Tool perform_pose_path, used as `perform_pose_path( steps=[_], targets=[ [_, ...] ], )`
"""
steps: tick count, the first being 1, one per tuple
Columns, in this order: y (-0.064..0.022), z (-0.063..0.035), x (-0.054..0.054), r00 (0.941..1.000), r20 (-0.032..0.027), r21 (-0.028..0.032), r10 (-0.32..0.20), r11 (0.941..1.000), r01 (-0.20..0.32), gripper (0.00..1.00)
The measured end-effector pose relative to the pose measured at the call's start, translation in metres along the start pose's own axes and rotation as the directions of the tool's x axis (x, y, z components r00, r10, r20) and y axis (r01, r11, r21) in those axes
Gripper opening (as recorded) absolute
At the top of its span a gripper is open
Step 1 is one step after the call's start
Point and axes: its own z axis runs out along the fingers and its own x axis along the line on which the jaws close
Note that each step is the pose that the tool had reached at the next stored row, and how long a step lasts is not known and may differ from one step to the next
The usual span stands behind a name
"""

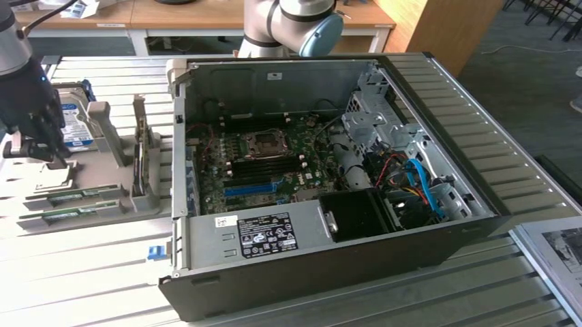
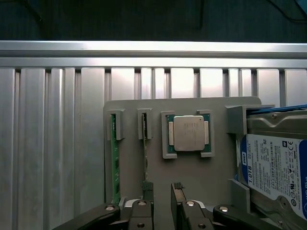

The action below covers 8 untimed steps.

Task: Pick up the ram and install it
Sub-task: 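Pick up the ram and move it above insertion slot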

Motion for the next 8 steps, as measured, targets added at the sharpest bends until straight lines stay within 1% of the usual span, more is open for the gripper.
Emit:
perform_pose_path(
  steps=[8],
  targets=[
    [-0.0002, -0.0002, 0.0072, 1.0000, -0.0001, -0.0001, 0.000, 1.0000, 0.000, 0.29]
  ],
)
